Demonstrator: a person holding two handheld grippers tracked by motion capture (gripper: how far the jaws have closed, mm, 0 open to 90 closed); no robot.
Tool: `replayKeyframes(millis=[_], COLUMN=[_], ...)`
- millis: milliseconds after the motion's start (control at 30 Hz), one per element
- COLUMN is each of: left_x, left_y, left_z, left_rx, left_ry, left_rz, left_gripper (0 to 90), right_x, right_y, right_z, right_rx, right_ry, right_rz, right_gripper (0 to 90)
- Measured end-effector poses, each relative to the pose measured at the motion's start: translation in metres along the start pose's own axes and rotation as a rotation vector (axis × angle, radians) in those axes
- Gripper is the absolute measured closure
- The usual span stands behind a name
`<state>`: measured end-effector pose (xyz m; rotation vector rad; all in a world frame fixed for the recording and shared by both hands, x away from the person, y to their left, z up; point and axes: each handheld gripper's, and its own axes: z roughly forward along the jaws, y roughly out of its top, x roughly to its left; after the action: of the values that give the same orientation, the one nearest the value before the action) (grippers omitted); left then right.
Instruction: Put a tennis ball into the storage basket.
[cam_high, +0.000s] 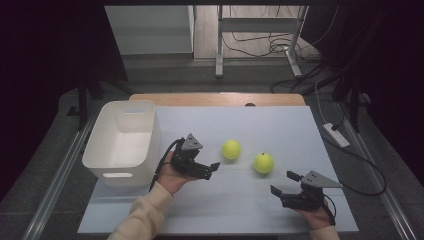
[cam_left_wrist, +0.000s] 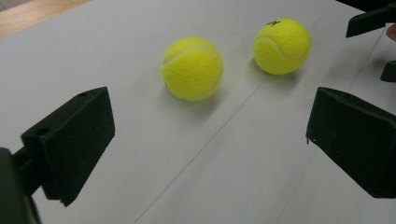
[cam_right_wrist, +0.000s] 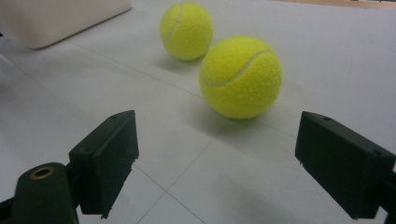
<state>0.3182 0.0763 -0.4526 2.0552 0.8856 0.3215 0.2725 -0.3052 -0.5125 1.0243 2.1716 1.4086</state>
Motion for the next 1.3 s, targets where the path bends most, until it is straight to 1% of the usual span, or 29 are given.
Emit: replayKeyframes(millis=[267, 367, 567, 833, 1300], left_x=[0.000, 0.001, 0.002, 0.001, 0.001], left_y=[0.007, 0.010, 0.015, 0.026, 0.038], left_z=[0.006, 0.010, 0.014, 0.017, 0.022], left_rx=[0.005, 0.016, 0.016, 0.010, 0.016], left_ry=[0.004, 0.000, 0.004, -0.005, -0.005], left_rz=[0.008, 0.004, 0.004, 0.013, 0.014], left_gripper=[1.4, 1.0, 0.9, 1.0, 1.3], right_x=[0.000, 0.000, 0.000, 0.000, 0.000], right_y=[0.000, 0.000, 0.000, 0.000, 0.000], right_z=[0.000, 0.000, 0.001, 0.000, 0.001], right_rx=[0.003, 0.000, 0.002, -0.003, -0.004], right_ry=[0.002, 0.002, 0.007, 0.006, 0.005], right_rz=[0.002, -0.001, -0.002, 0.001, 0.000], right_gripper=[13.5, 13.5, 13.5, 13.4, 13.5])
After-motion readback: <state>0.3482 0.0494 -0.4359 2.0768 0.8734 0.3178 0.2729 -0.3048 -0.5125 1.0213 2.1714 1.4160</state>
